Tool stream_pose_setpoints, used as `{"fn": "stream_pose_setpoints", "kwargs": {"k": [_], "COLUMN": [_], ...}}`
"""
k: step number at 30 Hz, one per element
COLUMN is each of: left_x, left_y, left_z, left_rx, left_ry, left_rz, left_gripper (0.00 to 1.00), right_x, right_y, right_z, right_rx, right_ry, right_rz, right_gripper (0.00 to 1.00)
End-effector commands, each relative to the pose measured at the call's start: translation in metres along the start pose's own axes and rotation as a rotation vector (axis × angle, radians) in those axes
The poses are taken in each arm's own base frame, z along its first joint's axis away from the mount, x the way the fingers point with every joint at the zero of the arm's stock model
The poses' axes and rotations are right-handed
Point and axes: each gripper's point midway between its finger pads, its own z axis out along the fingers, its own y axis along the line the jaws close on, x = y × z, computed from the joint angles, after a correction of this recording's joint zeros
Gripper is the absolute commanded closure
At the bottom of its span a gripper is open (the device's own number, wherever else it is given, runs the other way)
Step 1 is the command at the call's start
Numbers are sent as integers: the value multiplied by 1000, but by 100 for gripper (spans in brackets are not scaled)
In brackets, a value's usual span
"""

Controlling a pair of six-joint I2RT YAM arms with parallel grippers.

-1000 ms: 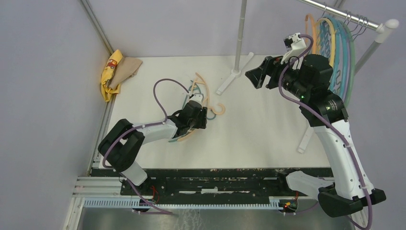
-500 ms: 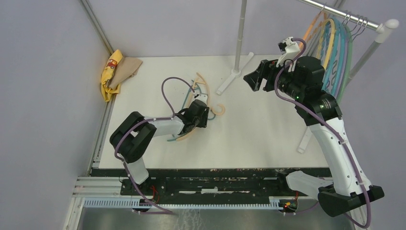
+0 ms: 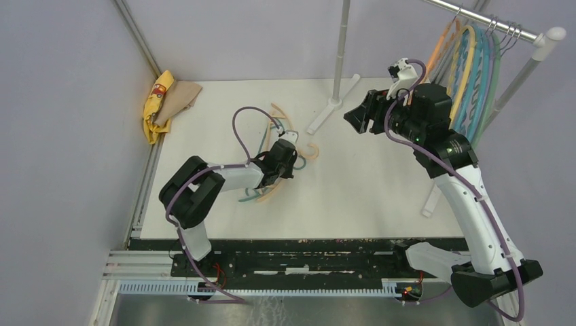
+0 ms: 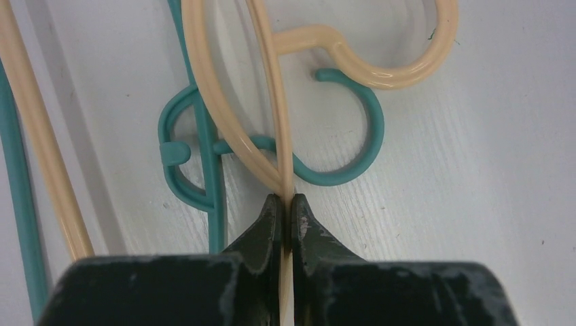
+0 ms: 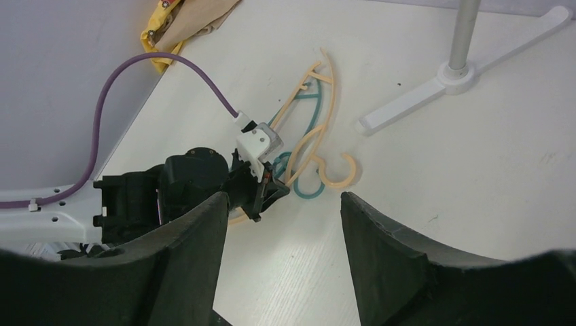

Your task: Organize the hangers

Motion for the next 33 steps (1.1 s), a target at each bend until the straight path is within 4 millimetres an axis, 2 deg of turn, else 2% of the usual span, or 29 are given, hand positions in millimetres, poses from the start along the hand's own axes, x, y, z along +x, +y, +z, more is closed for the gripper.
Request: {"fn": "stream_pose_setpoints", "kwargs": {"k": [1,4,6,10,14,21,28,33], "left_x": [-39,-71,-99,-151,-190,-229,-265,-273], "left_y": [-9,-16,-21,-23,-26,-46,-66,-72], "left_z": [-29,-58,-82,-125,-155,-183,-206,-211], "left_rx": [39,79,123,180,268,473,626,687], "left_ry": [-95,-181,-280,-453,-574,-671,-700,-695], "left_rz": [-42,-122,-187,-293,-443,-710,-829,-888], "left_gripper": [97,97,97,97,97,97,97,97], "right_x": [16,39,51,61,63,81,111,120], "right_y": [12,11,14,27,44,67,76,75], "right_z": [8,15,18,23,30,49,71,83], "right_rx": [-73,-79,-100,-144,-194,-237,-234,-214], "right_ry": [36,96,126,156,156,191,261,278], "right_rz": [9,14,16,-6,-13,-38,-65,-65], "right_gripper": [31,31,30,26,24,23,23,23]}}
